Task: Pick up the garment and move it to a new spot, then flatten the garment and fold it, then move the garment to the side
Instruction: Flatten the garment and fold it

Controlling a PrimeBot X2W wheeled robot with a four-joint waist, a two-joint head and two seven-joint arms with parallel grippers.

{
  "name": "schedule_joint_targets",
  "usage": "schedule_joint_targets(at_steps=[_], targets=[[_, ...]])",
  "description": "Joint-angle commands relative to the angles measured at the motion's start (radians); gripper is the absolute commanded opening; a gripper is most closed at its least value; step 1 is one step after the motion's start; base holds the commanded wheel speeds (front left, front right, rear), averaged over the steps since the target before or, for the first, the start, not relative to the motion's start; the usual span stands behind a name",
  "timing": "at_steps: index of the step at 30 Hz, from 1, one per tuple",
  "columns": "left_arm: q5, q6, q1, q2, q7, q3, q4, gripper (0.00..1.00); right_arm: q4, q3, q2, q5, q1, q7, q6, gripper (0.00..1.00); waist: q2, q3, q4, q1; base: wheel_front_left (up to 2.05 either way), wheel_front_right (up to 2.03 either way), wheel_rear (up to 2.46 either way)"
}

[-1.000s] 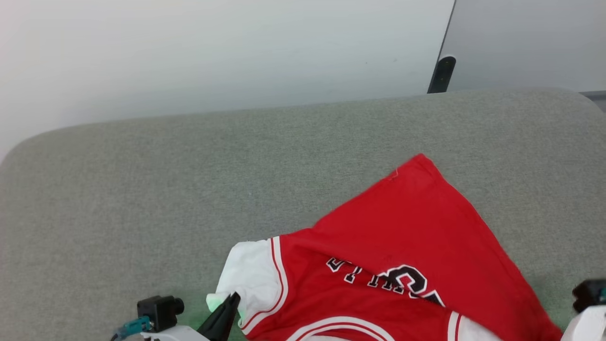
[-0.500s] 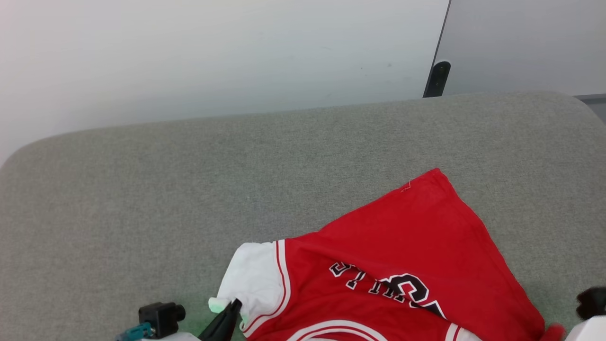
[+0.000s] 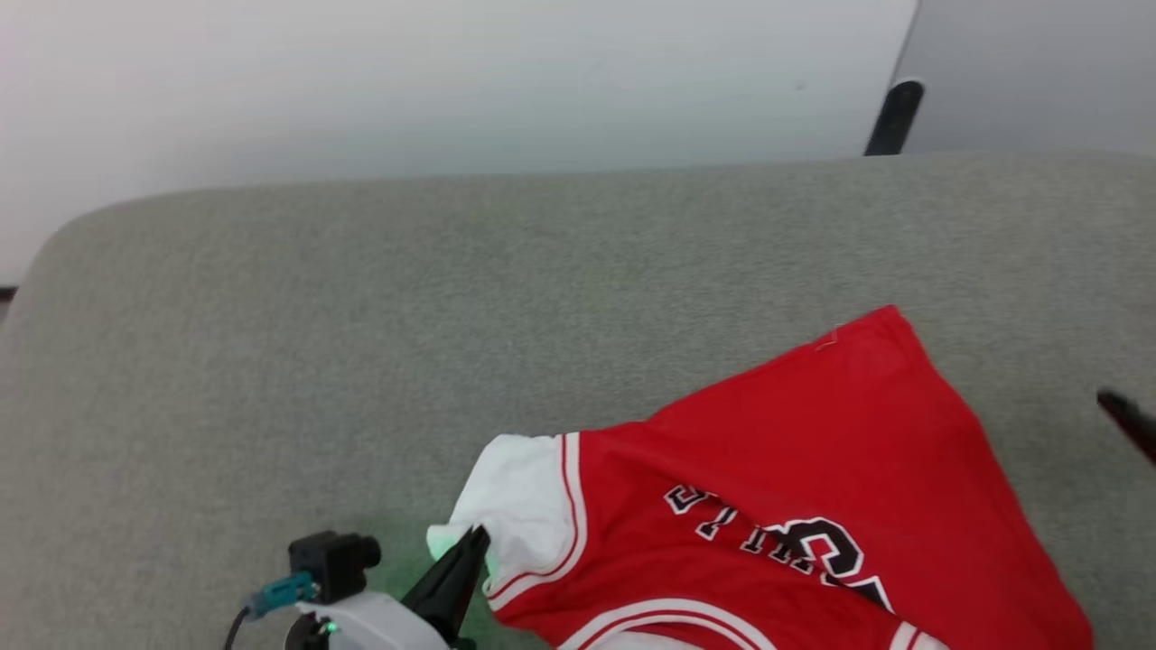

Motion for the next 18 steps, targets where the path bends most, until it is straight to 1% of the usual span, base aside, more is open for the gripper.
schedule_joint_targets(at_steps=[1, 2, 3, 6, 10, 11, 12, 18], targets=[[0.015, -0.003, -0.021, -0.005, 0.002, -0.005, -0.004, 0.00, 0.031, 0.030, 0.007, -0.016, -0.070, 0.006, -0.001, 1.00, 0.0000, 0.044, 0.049, 0.0000, 0.00, 0.00, 0.00], [0.019, -0.004, -0.029, -0.008, 0.003, -0.007, -0.005, 0.00, 0.055, 0.049, 0.012, -0.022, -0.109, 0.010, -0.001, 1.00, 0.0000, 0.053, 0.060, 0.0000, 0.00, 0.00, 0.00], [0.019, -0.004, -0.029, -0.008, 0.003, -0.007, -0.005, 0.00, 0.055, 0.049, 0.012, -0.022, -0.109, 0.010, -0.001, 1.00, 0.0000, 0.053, 0.060, 0.0000, 0.00, 0.00, 0.00], [0.013, -0.011, -0.057, -0.023, 0.008, -0.010, -0.017, 0.00, 0.150, 0.102, 0.023, -0.035, -0.224, 0.021, -0.001, 1.00, 0.0000, 0.094, 0.100, 0.0000, 0.00, 0.00, 0.00], [0.023, -0.017, -0.095, -0.026, 0.013, -0.017, -0.031, 0.00, 0.300, 0.170, 0.037, -0.065, -0.361, 0.004, -0.001, 1.00, 0.0000, 0.150, 0.144, 0.0000, 0.00, 0.00, 0.00], [0.025, -0.020, -0.110, -0.030, 0.013, -0.018, -0.030, 0.00, 0.377, 0.212, 0.042, -0.072, -0.414, -0.008, -0.001, 1.00, 0.0000, 0.170, 0.161, 0.0000, 0.00, 0.00, 0.00], [0.025, -0.020, -0.110, -0.030, 0.013, -0.018, -0.030, 0.00, 0.377, 0.212, 0.042, -0.072, -0.414, -0.008, -0.001, 1.00, 0.0000, 0.170, 0.161, 0.0000, 0.00, 0.00, 0.00], [0.030, -0.026, -0.141, -0.041, 0.008, -0.027, -0.022, 0.00, 0.561, 0.348, 0.034, -0.086, -0.513, -0.037, -0.001, 1.00, 0.0000, 0.215, 0.195, 0.0000, 0.00, 0.00, 0.00]])
